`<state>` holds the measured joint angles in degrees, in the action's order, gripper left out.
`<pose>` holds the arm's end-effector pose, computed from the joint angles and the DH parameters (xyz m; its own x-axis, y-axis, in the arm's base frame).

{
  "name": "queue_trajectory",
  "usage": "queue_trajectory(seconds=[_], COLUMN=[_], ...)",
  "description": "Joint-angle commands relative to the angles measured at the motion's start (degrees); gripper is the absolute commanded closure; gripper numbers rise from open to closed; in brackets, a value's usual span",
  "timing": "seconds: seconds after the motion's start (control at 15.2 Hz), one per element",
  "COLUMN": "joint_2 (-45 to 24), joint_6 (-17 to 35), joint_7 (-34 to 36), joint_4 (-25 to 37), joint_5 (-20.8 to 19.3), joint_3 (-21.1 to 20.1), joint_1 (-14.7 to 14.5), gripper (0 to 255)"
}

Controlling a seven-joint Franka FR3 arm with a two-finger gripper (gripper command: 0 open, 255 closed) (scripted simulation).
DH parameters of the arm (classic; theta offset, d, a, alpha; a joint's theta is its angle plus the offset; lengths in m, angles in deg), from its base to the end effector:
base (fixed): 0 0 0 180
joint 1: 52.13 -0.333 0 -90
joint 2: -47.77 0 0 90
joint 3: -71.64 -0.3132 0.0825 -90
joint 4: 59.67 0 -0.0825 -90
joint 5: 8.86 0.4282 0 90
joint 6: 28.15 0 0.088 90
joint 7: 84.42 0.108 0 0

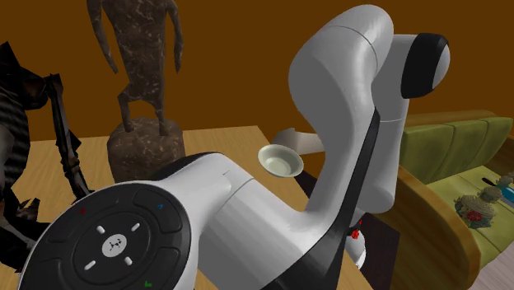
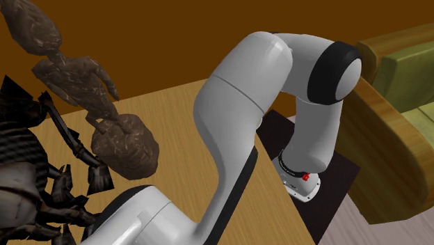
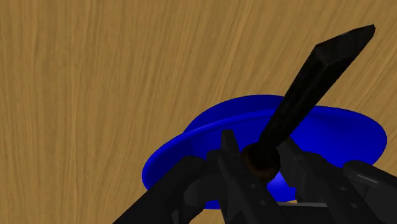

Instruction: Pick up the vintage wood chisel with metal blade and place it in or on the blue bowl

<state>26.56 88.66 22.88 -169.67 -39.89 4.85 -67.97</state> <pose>0.1444 0.6175 0.3800 0.9694 -0.2034 0.1372 -0.2005 -0.9791 -0.0353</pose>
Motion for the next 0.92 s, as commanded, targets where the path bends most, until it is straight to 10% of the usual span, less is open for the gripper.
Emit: queue_trajectory(seconds=[0.0,0.07,0.13,0.86], joint_2=[-0.26,-0.26,-0.33,3.41], joint_6=[-0.27,-0.27,-0.36,-5.47], joint_7=[0.03,0.03,0.11,-2.76], joint_4=[-0.05,-0.05,0.07,3.61], joint_5=[-0.13,-0.13,-0.18,4.37], joint_3=[0.39,0.39,0.44,-3.22], joint_1=[0.03,0.03,-0.13,2.46], gripper=[255,255,0,0])
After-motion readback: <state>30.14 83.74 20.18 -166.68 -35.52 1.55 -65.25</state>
